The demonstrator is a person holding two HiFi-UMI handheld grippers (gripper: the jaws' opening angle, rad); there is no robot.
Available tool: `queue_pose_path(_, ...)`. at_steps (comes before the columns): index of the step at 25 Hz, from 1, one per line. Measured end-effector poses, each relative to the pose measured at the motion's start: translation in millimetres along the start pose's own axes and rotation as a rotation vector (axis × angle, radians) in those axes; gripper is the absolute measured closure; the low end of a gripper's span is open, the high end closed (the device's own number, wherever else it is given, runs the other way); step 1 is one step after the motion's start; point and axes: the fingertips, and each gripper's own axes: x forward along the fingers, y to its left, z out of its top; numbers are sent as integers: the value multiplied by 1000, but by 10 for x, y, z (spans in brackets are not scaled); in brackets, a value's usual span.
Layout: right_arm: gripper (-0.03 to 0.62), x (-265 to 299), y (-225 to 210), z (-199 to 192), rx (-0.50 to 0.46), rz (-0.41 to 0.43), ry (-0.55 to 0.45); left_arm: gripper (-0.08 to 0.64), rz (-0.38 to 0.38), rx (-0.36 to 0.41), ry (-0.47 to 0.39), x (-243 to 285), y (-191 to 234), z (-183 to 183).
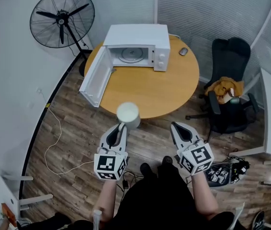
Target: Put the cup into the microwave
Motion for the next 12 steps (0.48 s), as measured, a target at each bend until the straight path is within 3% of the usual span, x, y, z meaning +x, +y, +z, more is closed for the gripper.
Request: queue_pose_path(12, 583, 283, -302, -30, 17, 21, 17, 522, 18, -34, 33, 367, 63, -100)
